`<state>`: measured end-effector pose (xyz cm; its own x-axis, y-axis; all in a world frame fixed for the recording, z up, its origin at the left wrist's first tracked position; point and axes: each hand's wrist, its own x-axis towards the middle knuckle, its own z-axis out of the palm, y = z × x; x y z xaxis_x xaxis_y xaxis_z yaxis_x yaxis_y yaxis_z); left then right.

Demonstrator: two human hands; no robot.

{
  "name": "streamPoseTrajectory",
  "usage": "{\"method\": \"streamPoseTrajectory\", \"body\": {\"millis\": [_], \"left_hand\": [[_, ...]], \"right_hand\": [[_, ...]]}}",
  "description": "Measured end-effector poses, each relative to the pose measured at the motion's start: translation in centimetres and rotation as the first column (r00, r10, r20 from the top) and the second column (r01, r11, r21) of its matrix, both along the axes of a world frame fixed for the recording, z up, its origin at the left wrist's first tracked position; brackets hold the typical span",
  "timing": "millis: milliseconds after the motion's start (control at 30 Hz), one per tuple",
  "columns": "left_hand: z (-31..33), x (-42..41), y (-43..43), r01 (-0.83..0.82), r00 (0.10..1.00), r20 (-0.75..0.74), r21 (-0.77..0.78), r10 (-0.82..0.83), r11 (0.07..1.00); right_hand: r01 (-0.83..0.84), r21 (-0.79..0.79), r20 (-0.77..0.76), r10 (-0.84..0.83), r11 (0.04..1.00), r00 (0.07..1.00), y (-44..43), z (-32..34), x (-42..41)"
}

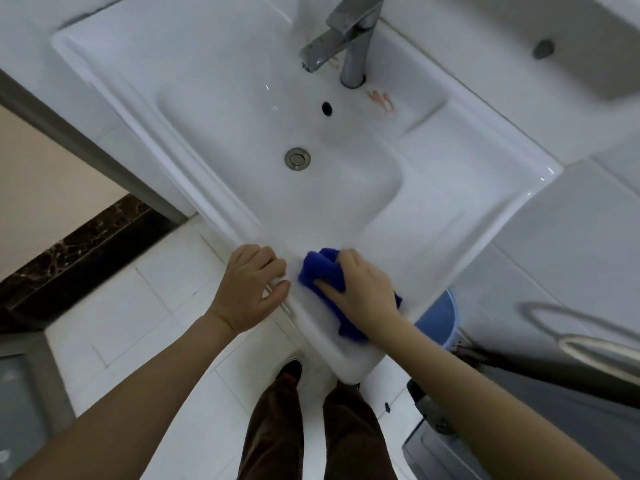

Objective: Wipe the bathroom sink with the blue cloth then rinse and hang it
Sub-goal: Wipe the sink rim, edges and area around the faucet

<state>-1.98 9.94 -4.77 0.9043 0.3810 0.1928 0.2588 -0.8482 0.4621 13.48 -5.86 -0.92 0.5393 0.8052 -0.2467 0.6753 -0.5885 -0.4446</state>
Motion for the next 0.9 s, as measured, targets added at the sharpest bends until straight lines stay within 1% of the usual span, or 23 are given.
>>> {"method": "streamPoseTrajectory", "body": {"millis": [33, 67, 100, 133, 167, 233, 267, 300, 333, 400, 467, 567, 667, 767, 900], "left_hand": [[0.0, -0.1, 0.1, 0.011, 1.0, -0.003, -0.001, -0.011, 1.0], [0.0, -0.1, 0.1, 0.017, 1.0, 0.002, -0.001, -0.017, 1.0], [0.1, -0.1, 0.1, 0.014, 1.0, 0.01, -0.001, -0.014, 1.0], [0.1, 0.0, 0.1, 0.008, 1.0, 0.016, 0.001, -0.008, 1.0], [0.1, 0.1, 0.1, 0.004, 1.0, 0.018, 0.005, -0.004, 1.0], [-0.1, 0.2, 0.0, 0.002, 1.0, 0.015, 0.019, -0.003, 1.0], [-0.1, 0.3, 0.0, 0.001, 1.0, 0.009, 0.021, -0.001, 1.0], [-0.1, 0.4, 0.0, -0.004, 1.0, 0.001, 0.017, 0.004, 1.0], [-0.1, 0.5, 0.0, -0.012, 1.0, -0.005, 0.013, 0.012, 1.0], [0.0, 0.5, -0.2, -0.022, 1.0, -0.019, 0.009, 0.022, 1.0], [0.5, 0.2, -0.3, -0.015, 0.999, -0.046, 0.008, 0.015, 1.0], [1.8, -0.3, 0.0, 0.034, 0.994, -0.106, -0.008, -0.035, 0.999], [3.3, -0.7, 0.1, 0.084, 0.983, -0.161, -0.026, -0.087, 0.996], [4.3, -1.2, -0.2, 0.104, 0.966, -0.236, -0.017, -0.105, 0.994], [5.7, -1.5, -1.1, 0.042, 0.936, -0.346, -0.075, -0.065, 0.996]], "right_hand": [[-0.073, 0.014, 0.017, 0.073, 0.997, 0.997, -0.2, -0.2, 0.2], [-0.063, 0.032, 0.054, 0.061, 0.998, 0.997, -0.1, -0.3, 2.0], [0.0, 0.039, 0.111, -0.004, 0.999, 0.994, 0.0, -0.8, 4.6], [0.099, 0.05, 0.176, -0.106, 0.994, 0.979, 0.2, -1.1, 7.7], [0.231, 0.061, 0.232, -0.238, 0.971, 0.943, 0.3, -1.2, 11.2], [0.493, 0.069, 0.264, -0.493, 0.867, 0.829, 0.0, -0.5, 16.9], [0.564, 0.065, 0.251, -0.561, 0.823, 0.789, 0.2, -0.4, 18.0], [0.584, 0.059, 0.247, -0.579, 0.809, 0.777, 0.6, -0.3, 17.9], [0.575, 0.046, 0.238, -0.568, 0.817, 0.788, 1.0, -0.2, 16.6], [0.507, 0.05, 0.167, -0.508, 0.861, 0.845, 1.6, -0.5, 12.0], [0.39, 0.041, 0.073, -0.392, 0.92, 0.917, 1.6, -1.0, 6.1], [0.259, -0.008, 0.014, -0.259, 0.966, 0.966, 0.8, -0.4, 0.3], [0.241, -0.088, -0.022, -0.244, 0.967, 0.97, 0.0, 0.7, -1.2], [0.204, -0.182, -0.038, -0.214, 0.962, 0.976, -0.3, 2.5, -1.1], [0.141, -0.339, -0.101, -0.185, 0.93, 0.978, -1.4, 4.1, -1.1]]}}
